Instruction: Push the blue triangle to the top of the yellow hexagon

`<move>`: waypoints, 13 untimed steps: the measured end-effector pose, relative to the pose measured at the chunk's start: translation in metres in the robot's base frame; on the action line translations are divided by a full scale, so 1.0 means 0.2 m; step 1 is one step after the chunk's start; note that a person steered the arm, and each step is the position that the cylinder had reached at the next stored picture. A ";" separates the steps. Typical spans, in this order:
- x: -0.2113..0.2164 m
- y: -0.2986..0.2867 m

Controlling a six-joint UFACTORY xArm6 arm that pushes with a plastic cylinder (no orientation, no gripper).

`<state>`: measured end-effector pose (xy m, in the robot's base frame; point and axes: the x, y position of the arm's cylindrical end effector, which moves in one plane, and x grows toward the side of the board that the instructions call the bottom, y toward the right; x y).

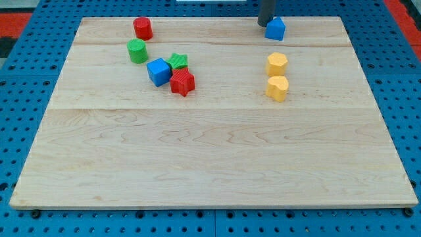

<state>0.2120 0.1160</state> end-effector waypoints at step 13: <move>0.30 -0.35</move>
<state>0.2725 0.0463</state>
